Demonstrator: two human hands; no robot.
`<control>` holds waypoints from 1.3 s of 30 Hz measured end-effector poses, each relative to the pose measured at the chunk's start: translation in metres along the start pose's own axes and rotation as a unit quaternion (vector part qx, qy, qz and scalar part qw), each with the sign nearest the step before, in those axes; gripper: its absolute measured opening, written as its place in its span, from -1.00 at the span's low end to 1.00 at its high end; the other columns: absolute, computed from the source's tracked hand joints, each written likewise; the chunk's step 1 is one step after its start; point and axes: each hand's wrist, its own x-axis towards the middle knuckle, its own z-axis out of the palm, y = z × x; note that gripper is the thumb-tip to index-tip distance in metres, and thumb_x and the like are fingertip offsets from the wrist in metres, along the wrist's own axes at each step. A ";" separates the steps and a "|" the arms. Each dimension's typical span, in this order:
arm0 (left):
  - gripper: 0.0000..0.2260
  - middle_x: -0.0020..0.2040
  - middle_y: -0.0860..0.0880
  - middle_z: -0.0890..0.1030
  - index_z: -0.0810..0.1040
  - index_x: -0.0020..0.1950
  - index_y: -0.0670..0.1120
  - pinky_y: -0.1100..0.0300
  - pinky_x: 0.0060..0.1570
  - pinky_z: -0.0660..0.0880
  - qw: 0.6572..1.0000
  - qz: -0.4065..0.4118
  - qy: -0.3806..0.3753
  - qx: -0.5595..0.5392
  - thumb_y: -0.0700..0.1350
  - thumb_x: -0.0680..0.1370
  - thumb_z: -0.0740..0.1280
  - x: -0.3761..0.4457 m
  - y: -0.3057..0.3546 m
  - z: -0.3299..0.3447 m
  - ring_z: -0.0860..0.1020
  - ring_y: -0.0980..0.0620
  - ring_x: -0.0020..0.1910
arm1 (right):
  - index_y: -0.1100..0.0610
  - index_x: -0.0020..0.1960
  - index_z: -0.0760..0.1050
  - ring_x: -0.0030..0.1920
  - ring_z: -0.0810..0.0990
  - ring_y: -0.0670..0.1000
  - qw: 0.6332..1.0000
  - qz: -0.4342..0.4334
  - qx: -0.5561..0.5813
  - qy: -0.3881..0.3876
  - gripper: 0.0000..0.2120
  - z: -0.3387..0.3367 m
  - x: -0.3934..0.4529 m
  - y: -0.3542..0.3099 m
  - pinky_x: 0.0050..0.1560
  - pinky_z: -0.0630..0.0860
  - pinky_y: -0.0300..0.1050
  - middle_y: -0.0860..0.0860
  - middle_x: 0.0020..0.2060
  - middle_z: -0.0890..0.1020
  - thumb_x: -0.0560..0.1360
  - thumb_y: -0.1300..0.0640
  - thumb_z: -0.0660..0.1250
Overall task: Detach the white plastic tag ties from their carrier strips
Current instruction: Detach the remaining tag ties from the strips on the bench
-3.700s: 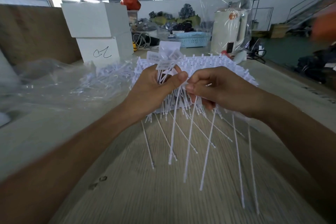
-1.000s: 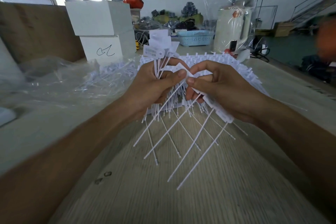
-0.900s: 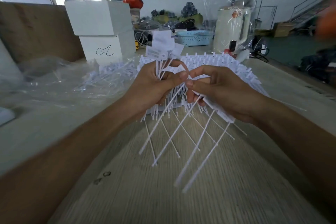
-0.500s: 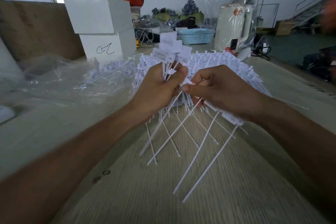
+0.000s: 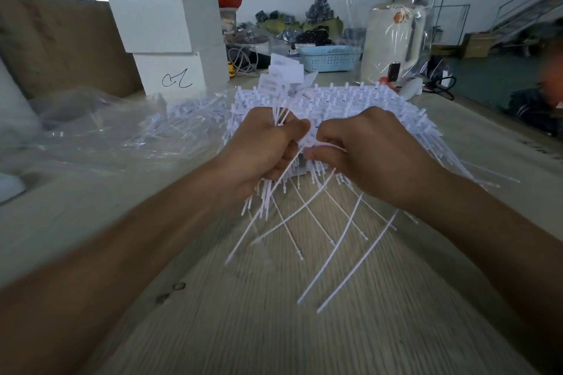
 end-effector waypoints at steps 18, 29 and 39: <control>-0.75 -0.50 0.10 0.32 0.50 -0.18 0.04 0.33 -0.56 0.18 0.995 0.028 -0.068 0.061 0.12 0.64 0.27 -0.002 0.003 -0.007 0.22 0.16 -0.57 | 0.19 -0.04 0.60 -0.45 0.60 -0.03 0.898 0.137 0.417 -0.019 -0.87 0.000 -0.002 0.007 -0.27 0.50 -0.17 0.15 -0.41 0.65 0.56 0.12 0.41; -0.53 -0.51 0.05 0.42 0.44 -0.40 -0.04 0.34 -0.49 0.30 0.986 0.069 -0.070 0.134 0.15 0.66 0.20 0.001 -0.004 -0.007 0.34 0.12 -0.56 | 0.11 -0.10 0.58 -0.38 0.43 0.10 0.879 0.165 0.446 0.037 -0.82 -0.001 0.000 0.010 -0.26 0.39 0.03 0.09 -0.38 0.54 0.64 0.22 0.27; -0.70 -0.54 0.18 0.39 0.53 -0.27 0.04 0.37 -0.57 0.24 0.992 0.100 0.041 0.060 0.13 0.61 0.33 0.002 0.000 -0.008 0.32 0.23 -0.59 | 0.12 0.34 0.49 -0.15 0.66 0.07 0.835 0.129 0.532 -0.049 -0.50 -0.011 -0.002 0.020 0.12 0.62 0.08 0.23 -0.14 0.56 0.43 0.31 0.47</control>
